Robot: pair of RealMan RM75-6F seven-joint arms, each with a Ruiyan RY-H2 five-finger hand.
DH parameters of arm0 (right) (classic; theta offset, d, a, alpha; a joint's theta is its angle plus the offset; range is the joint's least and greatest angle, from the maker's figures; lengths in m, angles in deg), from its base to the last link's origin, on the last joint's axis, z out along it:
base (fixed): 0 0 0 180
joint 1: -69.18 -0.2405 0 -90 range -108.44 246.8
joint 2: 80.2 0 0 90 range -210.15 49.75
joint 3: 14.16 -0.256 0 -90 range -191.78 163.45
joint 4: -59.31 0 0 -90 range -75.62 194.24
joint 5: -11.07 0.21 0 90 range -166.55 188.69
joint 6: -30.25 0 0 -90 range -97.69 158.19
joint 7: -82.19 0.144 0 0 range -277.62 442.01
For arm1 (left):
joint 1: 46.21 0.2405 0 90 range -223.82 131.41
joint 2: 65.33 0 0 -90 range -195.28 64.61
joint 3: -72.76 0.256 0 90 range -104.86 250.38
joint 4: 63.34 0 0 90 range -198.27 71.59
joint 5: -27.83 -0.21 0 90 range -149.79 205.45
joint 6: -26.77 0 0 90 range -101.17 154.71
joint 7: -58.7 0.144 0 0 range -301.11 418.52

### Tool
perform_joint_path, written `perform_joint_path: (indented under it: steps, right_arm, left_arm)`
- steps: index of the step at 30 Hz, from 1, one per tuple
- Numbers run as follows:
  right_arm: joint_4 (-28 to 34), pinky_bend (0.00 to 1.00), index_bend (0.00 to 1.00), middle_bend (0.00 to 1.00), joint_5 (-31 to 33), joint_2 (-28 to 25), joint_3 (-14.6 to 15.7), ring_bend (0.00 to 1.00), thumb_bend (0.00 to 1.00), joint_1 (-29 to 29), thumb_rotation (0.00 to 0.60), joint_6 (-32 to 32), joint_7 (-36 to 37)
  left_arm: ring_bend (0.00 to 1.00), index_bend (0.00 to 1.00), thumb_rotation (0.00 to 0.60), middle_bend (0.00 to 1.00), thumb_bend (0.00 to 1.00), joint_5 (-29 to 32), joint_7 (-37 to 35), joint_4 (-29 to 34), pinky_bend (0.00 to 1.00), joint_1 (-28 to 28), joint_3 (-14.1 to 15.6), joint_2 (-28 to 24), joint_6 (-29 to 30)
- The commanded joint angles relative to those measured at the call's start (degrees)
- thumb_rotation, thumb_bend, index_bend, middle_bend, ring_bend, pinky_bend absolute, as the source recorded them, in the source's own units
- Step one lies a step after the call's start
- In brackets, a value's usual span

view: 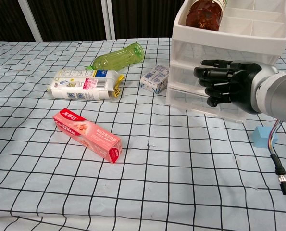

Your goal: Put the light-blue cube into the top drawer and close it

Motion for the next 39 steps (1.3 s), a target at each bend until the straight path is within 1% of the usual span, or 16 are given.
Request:
perform_joint_path:
  steps: [1,19,28,35,39]
  right_arm:
    - [0.0,0.79,0.0,0.84,0.1,0.0,-0.1,0.88,0.45,0.0,0.6,0.1,-0.1]
    - [0.0,0.79,0.0,0.84,0.7,0.3,-0.5,0.88,0.45,0.1,0.6,0.5,-0.3]
    - [0.1,0.79,0.0,0.84,2.1,-0.3,-1.8,0.88,0.45,-0.2,0.6,1.2,-0.5]
    - [0.6,0.79,0.06,0.84,2.6,-0.7,-2.0,0.88,0.45,0.0,0.6,1.7,-0.3]
    - [1.1,0.79,0.08,0.84,2.5,-1.0,-1.6,0.88,0.45,0.1,0.6,1.9,-0.2]
  left_arm:
    - [0.0,0.0,0.6,0.0,0.02,0.0,0.0,0.0,0.0,0.0,0.0,0.0,0.0]
    - [0.0,0.0,0.6,0.0,0.02,0.0,-0.2,0.0,0.0,0.2,0.0,-0.1,0.4]
    - [0.0,0.0,0.6,0.0,0.02,0.1,0.1,0.0,0.0,0.2,0.0,-0.1,0.2]
    - [0.0,0.0,0.6,0.0,0.02,0.1,0.2,0.0,0.0,0.2,0.0,-0.1,0.2]
    - [0.0,0.0,0.6,0.0,0.02,0.1,0.2,0.0,0.0,0.2,0.0,-0.1,0.2]
